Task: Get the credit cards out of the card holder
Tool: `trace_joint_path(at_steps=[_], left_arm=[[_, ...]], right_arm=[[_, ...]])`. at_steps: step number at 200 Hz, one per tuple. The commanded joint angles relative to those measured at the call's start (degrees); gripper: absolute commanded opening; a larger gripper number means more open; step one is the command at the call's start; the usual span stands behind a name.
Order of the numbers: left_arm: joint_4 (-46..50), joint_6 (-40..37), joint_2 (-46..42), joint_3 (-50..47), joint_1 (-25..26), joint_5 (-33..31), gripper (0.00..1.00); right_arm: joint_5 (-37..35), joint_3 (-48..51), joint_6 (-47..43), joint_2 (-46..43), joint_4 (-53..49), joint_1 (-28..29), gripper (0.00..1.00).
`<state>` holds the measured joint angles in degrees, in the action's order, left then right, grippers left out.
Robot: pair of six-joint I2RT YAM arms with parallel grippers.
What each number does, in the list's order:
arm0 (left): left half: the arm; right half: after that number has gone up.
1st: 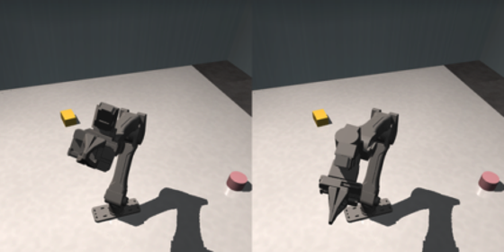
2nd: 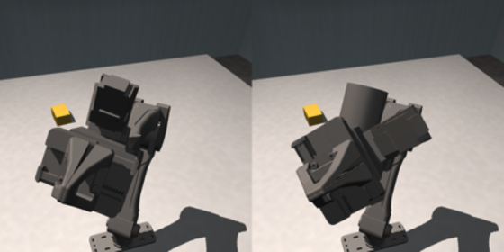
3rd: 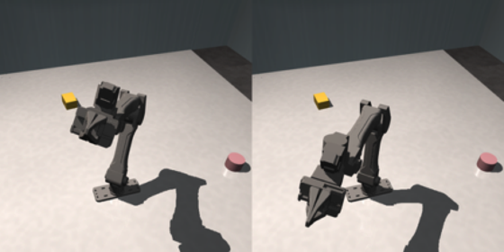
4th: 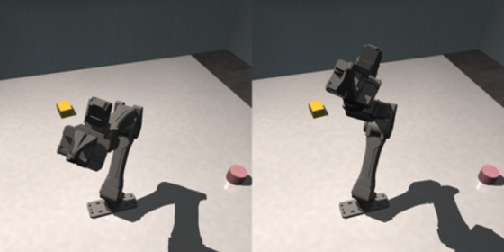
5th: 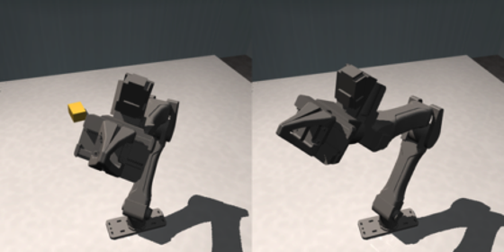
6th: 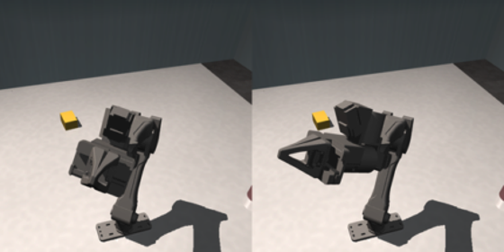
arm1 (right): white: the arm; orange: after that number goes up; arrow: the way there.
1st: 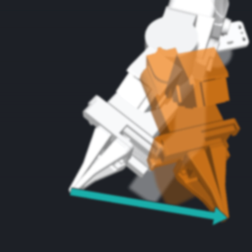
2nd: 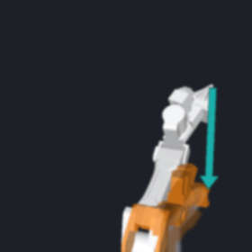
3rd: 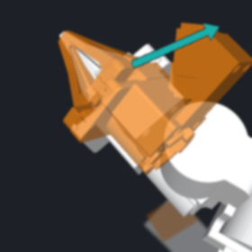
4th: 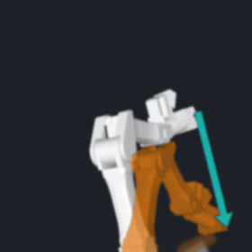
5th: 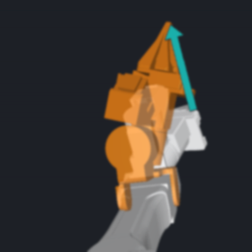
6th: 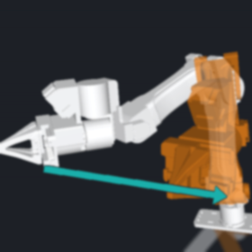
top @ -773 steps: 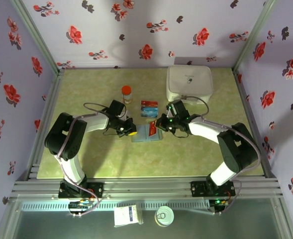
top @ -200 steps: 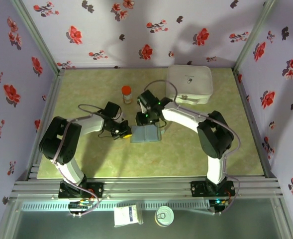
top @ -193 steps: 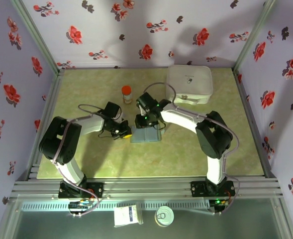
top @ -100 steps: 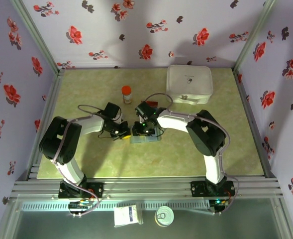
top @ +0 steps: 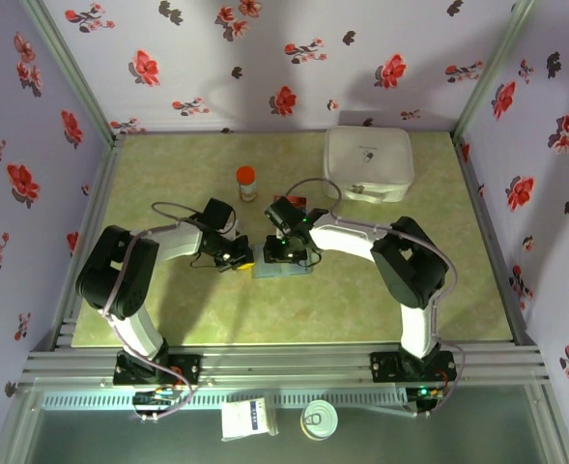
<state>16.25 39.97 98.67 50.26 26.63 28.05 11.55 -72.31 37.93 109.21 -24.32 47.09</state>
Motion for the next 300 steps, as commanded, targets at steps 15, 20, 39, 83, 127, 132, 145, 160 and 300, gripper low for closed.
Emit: trace_joint_path(at_steps=[15, 20, 39, 83, 127, 132, 145, 160, 300], left_arm=[[5.7, -3.2, -5.1, 3.1, -1.1, -5.1, 0.13], [6.2, -3.6, -5.9, 3.2, -1.3, -6.0, 0.15], [8.0, -5.6, -8.7, 3.5, -2.6, -10.2, 0.23], [11.9, -11.8, -15.2, 4.3, -6.8, -22.8, 0.52], [10.9, -17.2, -19.2, 3.5, -10.9, -36.9, 1.0], [10.5, -17.5, -19.3, 3.5, -11.5, -38.2, 1.0], [9.1, -18.8, -19.5, 3.0, -12.7, -42.0, 1.0], [7.0, -20.4, -19.2, 2.3, -14.3, -46.6, 1.0], [-46.3, -38.5, -17.1, -19.2, -24.0, -48.1, 1.0]], right_arm=[[-4.9, 2.5, -2.8, -8.5, -1.8, -2.5, 0.39], [-5.5, 3.0, -3.3, -9.7, -2.0, -3.2, 0.4], [-9.6, 5.5, -5.8, -14.9, -3.3, -5.9, 0.45], [-21.3, 13.2, -12.0, -25.7, -4.4, -16.1, 0.72], [-28.2, 18.9, -17.6, -29.5, 0.6, -29.2, 0.99], [-29.2, 19.4, -17.9, -29.3, 1.4, -30.5, 0.99], [-32.4, 20.9, -19.0, -29.0, 4.6, -32.9, 0.99], [-35.3, 23.4, -20.8, -28.7, 9.6, -35.2, 0.99], [-29.3, 47.8, -32.5, -22.5, 68.8, -44.0, 0.99]])
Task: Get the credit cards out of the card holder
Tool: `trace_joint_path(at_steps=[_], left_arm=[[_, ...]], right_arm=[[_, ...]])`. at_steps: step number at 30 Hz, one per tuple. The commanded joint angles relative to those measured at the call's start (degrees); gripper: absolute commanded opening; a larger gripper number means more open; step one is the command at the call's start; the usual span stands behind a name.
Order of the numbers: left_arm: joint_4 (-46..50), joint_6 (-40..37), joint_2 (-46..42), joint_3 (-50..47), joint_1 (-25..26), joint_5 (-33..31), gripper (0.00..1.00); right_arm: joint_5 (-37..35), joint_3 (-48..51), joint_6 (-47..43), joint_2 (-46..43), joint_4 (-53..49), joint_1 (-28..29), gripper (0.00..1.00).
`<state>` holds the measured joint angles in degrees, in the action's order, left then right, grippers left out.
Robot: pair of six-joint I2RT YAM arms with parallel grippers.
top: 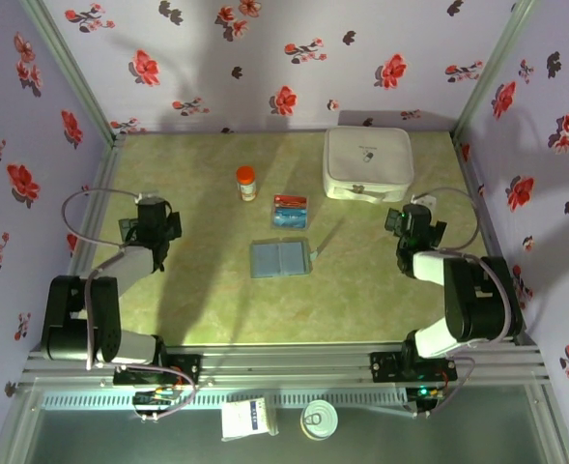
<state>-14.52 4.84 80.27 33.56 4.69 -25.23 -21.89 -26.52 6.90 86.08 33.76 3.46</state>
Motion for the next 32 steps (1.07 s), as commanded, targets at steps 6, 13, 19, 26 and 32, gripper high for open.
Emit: trace_joint_path(at_steps=[6, 13, 19, 26, 32], left_arm=[[-25.8, -0.5, 5.4, -6.4, -4.9, 12.9, 1.0], [-34.6, -4.4, 8.0, -10.2, -4.9, 21.1, 1.0], [-35.3, -4.5, 8.3, -10.4, -4.7, 19.9, 1.0], [-35.6, -4.6, 8.2, -10.7, -4.7, 19.7, 1.0], [-35.9, -4.8, 8.1, -10.8, -4.5, 20.0, 1.0]], right_arm=[[12.2, 4.9, -3.0, 3.5, 18.6, -1.7, 0.99], [12.2, 3.8, -2.1, 3.1, 15.7, -2.2, 0.99], [12.3, 3.8, -2.2, 3.1, 15.8, -2.2, 0.99], [12.8, 3.8, -2.7, 3.1, 15.8, -2.1, 0.99], [14.0, 4.5, -2.5, 2.8, 17.0, -2.7, 0.99]])
